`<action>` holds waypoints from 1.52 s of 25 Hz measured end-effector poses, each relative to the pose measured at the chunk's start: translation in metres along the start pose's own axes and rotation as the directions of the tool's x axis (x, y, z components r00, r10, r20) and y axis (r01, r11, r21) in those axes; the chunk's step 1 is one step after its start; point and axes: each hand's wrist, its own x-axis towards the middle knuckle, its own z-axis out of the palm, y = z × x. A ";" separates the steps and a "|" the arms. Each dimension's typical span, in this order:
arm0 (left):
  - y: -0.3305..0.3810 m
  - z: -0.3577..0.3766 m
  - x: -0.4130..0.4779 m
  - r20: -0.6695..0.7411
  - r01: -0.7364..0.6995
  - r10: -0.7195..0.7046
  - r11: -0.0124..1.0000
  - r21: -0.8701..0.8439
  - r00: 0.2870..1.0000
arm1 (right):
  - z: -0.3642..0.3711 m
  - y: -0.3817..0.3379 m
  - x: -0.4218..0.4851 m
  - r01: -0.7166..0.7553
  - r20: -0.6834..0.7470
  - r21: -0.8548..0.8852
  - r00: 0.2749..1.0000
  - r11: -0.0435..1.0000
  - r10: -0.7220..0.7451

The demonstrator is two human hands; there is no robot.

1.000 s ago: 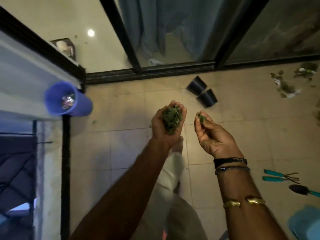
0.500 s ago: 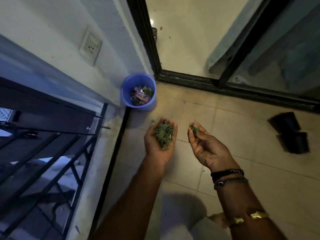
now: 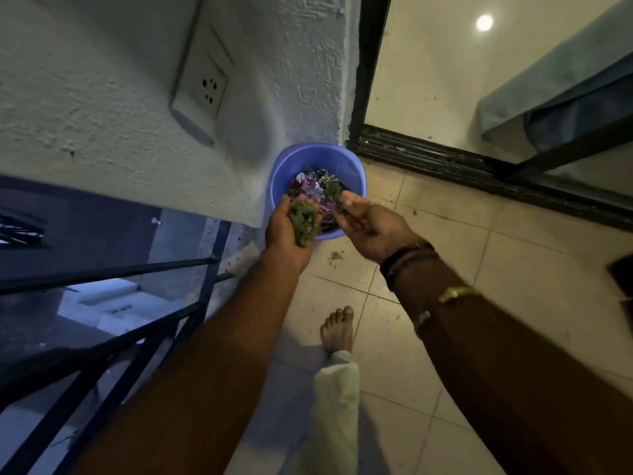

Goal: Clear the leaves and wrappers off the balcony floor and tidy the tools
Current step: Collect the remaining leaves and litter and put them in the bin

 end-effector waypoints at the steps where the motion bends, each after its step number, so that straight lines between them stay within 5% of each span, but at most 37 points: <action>1: 0.004 0.004 0.013 -0.007 0.000 0.001 1.000 0.014 1.000 | 0.007 -0.002 0.020 0.004 -0.034 -0.042 0.999 0.999 -0.005; 7: 0.016 0.016 -0.002 -0.096 0.042 -0.038 0.998 0.039 0.995 | 0.019 -0.017 0.013 0.018 -0.133 -0.058 0.991 0.998 -0.026; 12: 0.013 0.080 -0.142 -0.022 -0.034 0.042 0.953 0.301 0.999 | -0.009 -0.051 -0.129 0.183 -0.130 0.133 0.977 0.974 -0.166; 16: -0.026 0.146 -0.267 0.111 -0.099 0.043 0.814 0.572 0.993 | -0.069 -0.083 -0.264 0.325 -0.201 0.143 0.934 0.935 -0.294; 21: -0.147 0.196 -0.404 0.307 -0.236 -0.025 0.583 0.777 0.951 | -0.202 -0.115 -0.425 0.511 -0.402 0.244 0.827 0.824 -0.394; 27: -0.351 0.242 -0.525 0.541 -0.454 -0.218 0.346 0.821 0.812 | -0.387 -0.144 -0.548 0.681 -0.563 0.360 0.703 0.637 -0.434; 38: -0.684 0.379 -0.665 0.535 -0.606 -0.666 0.155 0.781 0.519 | -0.701 -0.233 -0.671 0.838 -0.797 0.484 0.541 0.254 -0.268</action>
